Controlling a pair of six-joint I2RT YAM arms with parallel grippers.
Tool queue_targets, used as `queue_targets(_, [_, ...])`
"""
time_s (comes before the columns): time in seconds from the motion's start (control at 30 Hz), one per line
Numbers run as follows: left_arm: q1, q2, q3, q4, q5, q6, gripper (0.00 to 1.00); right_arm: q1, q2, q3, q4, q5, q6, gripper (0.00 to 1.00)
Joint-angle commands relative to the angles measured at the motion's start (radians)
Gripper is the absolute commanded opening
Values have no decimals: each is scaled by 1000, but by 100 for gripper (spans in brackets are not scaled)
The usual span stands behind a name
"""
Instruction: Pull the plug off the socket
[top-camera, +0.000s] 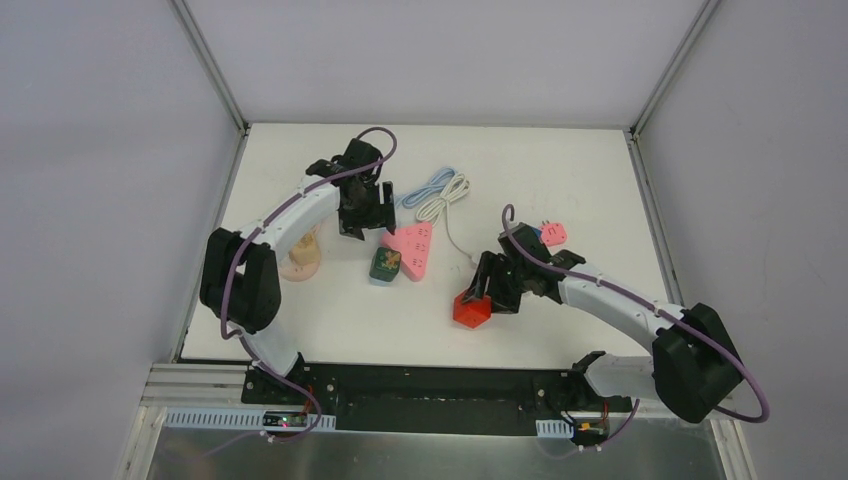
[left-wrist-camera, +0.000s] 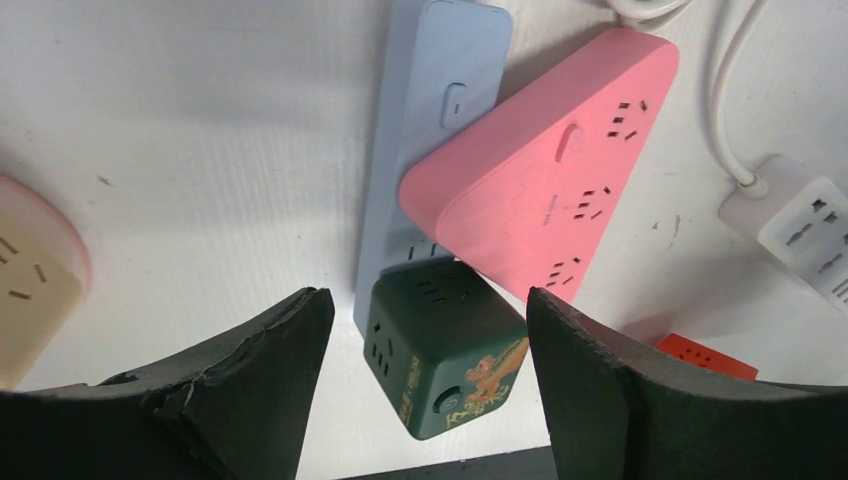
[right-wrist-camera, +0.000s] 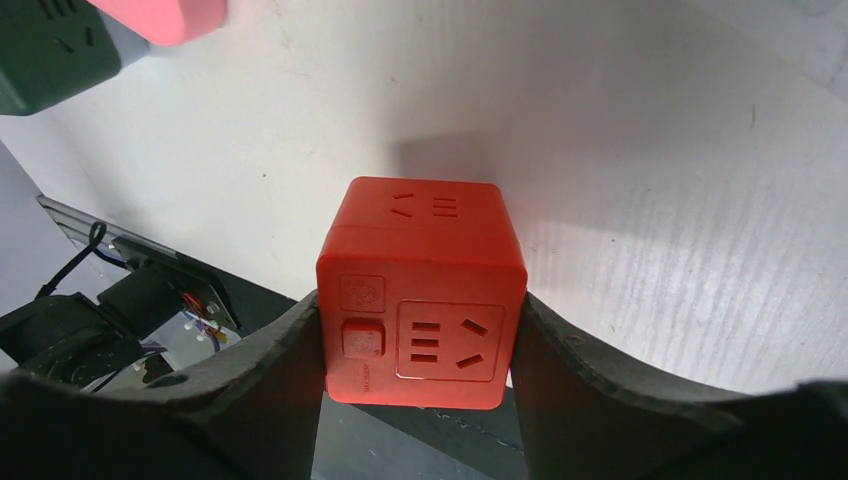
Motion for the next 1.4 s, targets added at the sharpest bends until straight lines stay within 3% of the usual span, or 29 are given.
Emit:
queue_targets(0.0, [5, -73, -57, 51, -86, -28, 74, 0, -26, -13, -3, 16, 27, 21])
queue_targets(0.1, [6, -102, -85, 74, -136, -35, 74, 1, -39, -7, -59, 88, 35, 50])
queue_targets(0.2, [8, -122, -103, 96, -158, -43, 74, 0, -71, 2, -103, 152, 39, 72])
queue_targets(0.37, [8, -139, -118, 126, -178, -53, 73, 0, -135, 25, -159, 234, 46, 86])
queue_targets(0.67, [12, -153, -119, 148, -187, -65, 71, 0, -182, 143, -230, 366, 37, 88])
queue_targets(0.87, [20, -189, -135, 155, -205, -53, 70, 3, -139, 271, -93, 320, -14, 88])
queue_targets(0.97, [27, -203, -144, 154, -204, -44, 70, 41, -55, 338, 6, 270, -19, 87])
queue_targets(1.03, [38, -204, -151, 154, -185, -30, 70, 103, 23, 400, 21, 316, -17, 85])
queue_targets(1.2, [95, -191, -185, 153, -64, -47, 70, 231, 267, 589, -55, 463, 41, 82])
queue_targets(1.37, [146, -162, -198, 139, 64, -51, 70, 304, 432, 715, -66, 427, 38, 82])
